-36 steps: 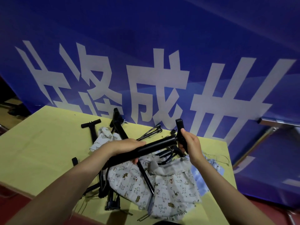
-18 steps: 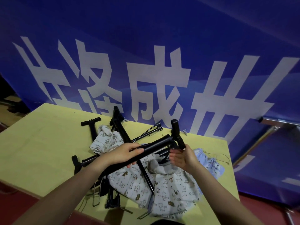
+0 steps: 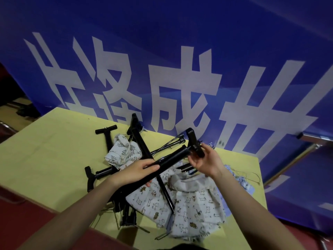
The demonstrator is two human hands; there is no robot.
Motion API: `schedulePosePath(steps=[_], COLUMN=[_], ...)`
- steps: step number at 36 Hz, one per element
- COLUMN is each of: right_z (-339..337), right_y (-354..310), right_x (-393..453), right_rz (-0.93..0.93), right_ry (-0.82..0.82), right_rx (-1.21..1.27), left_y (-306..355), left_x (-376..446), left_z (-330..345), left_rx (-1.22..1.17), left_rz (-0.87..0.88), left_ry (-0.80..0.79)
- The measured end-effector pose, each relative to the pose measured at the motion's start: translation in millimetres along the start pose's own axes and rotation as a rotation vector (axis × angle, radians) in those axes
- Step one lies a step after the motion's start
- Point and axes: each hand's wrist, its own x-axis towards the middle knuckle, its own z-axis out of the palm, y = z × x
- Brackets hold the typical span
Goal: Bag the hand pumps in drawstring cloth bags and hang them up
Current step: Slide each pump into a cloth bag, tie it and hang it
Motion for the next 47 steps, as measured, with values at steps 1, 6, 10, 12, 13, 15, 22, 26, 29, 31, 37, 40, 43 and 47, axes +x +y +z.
schedulePosePath(steps=[1, 6, 10, 12, 13, 15, 22, 26, 29, 31, 37, 40, 43, 47], right_z=[3, 20, 35, 42, 45, 50, 46, 46, 43, 43, 42, 41, 38, 34], right_y=[-6, -27, -37, -39, -39, -36, -24, -20, -18, -16, -20, -22, -23, -24], right_x=[-2, -8, -9, -7, -6, -7, -23, -23, -22, -23, -25, -25, -25, -24], right_rz=[-0.016, -0.163, -0.265, -0.324, -0.352, -0.39, -0.675, -0.678, -0.561, -0.492, -0.443, -0.435, -0.434, -0.393], right_ry=[-0.014, -0.013, -0.006, 0.008, 0.017, 0.035, 0.18, 0.178, 0.069, 0.016, -0.037, -0.058, -0.053, -0.042], right_rx=[-0.044, -0.506, -0.759, -0.799, -0.802, -0.789, -0.828, -0.727, -0.518, -0.362, -0.21, -0.171, -0.15, -0.119], left_y=[-2, -15, -8, -5, -6, -10, -18, -17, -9, -4, 5, 7, 7, 7], left_x=[0, 3, 6, 8, 9, 12, 23, 28, 32, 34, 33, 35, 41, 45], left_z=[0, 1, 6, 9, 10, 13, 22, 23, 22, 23, 24, 28, 31, 30], left_rx=[0.002, -0.034, -0.026, 0.005, 0.019, 0.005, -0.196, -0.325, -0.441, -0.532, -0.726, -0.75, -0.764, -0.724], left_rz=[-0.02, -0.106, -0.114, -0.112, -0.11, -0.11, -0.105, -0.168, -0.188, -0.178, -0.154, -0.198, -0.206, -0.252], left_ry=[-0.014, -0.089, -0.19, -0.217, -0.221, -0.207, -0.068, 0.049, 0.06, 0.048, -0.038, -0.038, 0.049, 0.192])
